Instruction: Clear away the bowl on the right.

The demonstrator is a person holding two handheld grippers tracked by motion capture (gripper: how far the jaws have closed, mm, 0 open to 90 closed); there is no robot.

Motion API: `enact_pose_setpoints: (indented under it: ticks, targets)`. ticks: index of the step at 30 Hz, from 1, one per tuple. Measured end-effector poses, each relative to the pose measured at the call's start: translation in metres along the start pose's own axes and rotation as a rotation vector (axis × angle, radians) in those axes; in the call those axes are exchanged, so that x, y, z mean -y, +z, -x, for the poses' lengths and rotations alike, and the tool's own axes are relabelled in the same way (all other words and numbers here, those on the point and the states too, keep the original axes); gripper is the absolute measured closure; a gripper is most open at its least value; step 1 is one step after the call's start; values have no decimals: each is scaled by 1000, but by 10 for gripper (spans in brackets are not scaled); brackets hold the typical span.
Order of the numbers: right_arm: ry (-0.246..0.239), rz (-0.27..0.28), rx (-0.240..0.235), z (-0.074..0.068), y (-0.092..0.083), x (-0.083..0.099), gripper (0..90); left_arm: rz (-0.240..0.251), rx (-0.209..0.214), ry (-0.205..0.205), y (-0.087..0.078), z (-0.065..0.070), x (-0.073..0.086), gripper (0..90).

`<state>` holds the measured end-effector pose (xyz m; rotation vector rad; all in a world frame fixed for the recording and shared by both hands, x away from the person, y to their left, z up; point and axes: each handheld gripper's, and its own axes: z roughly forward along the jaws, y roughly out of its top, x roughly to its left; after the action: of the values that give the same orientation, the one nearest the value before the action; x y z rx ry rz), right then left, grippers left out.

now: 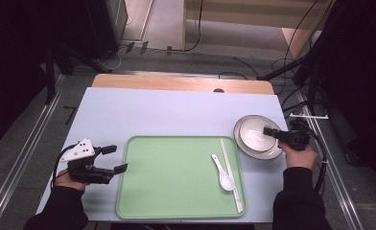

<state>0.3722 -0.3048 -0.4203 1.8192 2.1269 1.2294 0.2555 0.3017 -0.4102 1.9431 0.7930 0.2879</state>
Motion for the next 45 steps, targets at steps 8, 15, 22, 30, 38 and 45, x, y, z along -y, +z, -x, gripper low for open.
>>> enact_pose_setpoints:
  ticks: [8,15,22,30,38,45]
  targets:
    - [-21,-8,-38,-9,-1,0,799,1,-1,0,0,0,0,199]
    - [-41,-23,-53,-18,2,1,796,4,-5,-2,0,0,0,199]
    - [-68,-43,-80,-30,5,1,799,3,-2,-1,0,0,0,199]
    - [-96,-72,-107,-41,9,1,802,3,-2,0,0,0,0,199]
    - [-111,-87,-150,-51,14,4,801,2,-1,-1,0,0,0,199]
    - [-133,-108,-178,-63,17,8,801,4,-3,-2,0,0,0,199]
